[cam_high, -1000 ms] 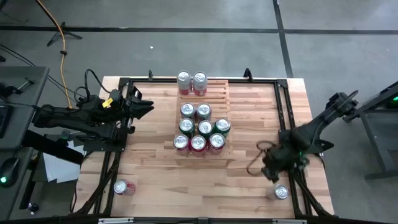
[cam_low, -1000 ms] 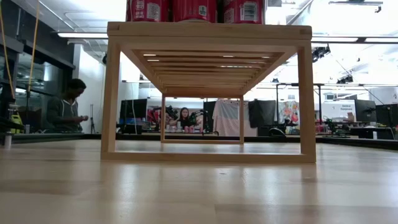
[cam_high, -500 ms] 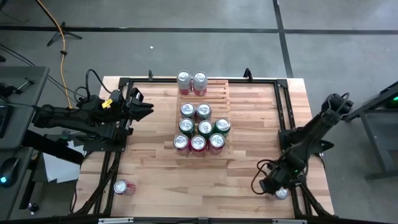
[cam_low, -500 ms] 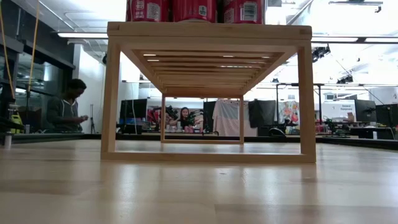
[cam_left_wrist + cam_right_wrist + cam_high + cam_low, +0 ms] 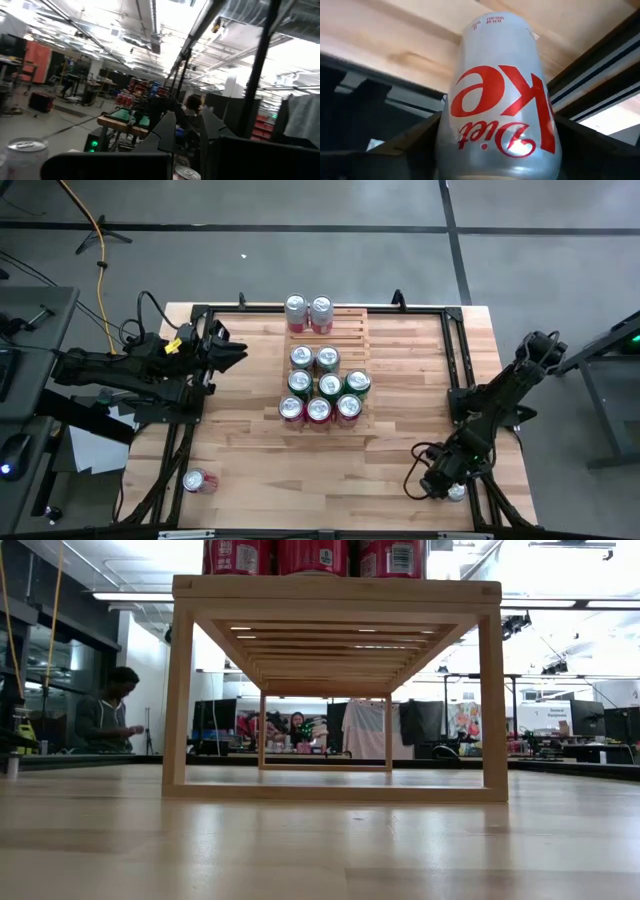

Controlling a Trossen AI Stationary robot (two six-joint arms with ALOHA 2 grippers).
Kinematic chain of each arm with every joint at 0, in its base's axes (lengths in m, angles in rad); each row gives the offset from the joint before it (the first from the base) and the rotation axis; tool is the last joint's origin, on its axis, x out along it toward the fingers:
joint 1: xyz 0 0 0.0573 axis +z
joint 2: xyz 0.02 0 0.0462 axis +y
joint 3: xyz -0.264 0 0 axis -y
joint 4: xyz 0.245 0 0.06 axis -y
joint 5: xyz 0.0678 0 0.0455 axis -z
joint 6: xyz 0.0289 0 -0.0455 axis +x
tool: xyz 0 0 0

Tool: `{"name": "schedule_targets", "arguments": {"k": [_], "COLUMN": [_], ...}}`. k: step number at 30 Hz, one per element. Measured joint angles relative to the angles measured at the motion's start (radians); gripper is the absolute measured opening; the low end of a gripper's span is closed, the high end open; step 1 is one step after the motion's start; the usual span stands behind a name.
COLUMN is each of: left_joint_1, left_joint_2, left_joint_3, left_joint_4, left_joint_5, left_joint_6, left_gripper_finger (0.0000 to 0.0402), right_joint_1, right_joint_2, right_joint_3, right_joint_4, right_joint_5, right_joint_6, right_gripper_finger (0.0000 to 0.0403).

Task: Place canned beverage on shelf
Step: Put the red-silver soda can on the shelf aligned with the other red-silver soda cans

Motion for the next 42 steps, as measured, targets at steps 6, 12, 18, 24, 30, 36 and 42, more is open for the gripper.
{"name": "schedule_targets", "arguments": {"k": [6, 12, 18, 24, 30, 36, 42], "left_joint_1": [0.000, 0.000, 0.000, 0.026, 0.098, 0.212, 0.284], "left_joint_2": [0.000, 0.000, 0.005, 0.047, 0.136, 0.278, 0.403], "left_joint_3": [0.000, 0.000, 0.018, 0.140, 0.356, 0.584, 0.736], "left_joint_4": [0.000, 0.000, 0.014, -0.013, -0.270, -0.582, -0.690], "left_joint_5": [-0.090, -0.184, -0.302, -0.279, -0.120, 0.224, 0.439], "left_joint_6": [0.009, 0.095, 0.142, 0.168, 0.147, 0.059, 0.106], "left_gripper_finger": [0.0028, 0.0082, 0.0167, 0.0248, 0.0285, 0.0287, 0.0287], "right_joint_1": [-0.003, -0.056, -0.158, -0.320, -0.529, -0.745, -0.898], "right_joint_2": [-0.010, -0.017, -0.018, -0.016, 0.028, 0.119, 0.256], "right_joint_3": [0.155, 0.420, 0.733, 0.995, 1.146, 1.222, 1.310], "right_joint_4": [-0.130, -0.282, -0.400, -0.409, -0.403, -0.387, -0.386], "right_joint_5": [-0.003, 0.034, 0.225, 0.457, 0.595, 0.580, 0.458], "right_joint_6": [-0.160, -0.379, -0.613, -0.912, -1.240, -1.512, -1.747], "right_gripper_finger": [0.0286, 0.0286, 0.0286, 0.0286, 0.0286, 0.0286, 0.0286]}}
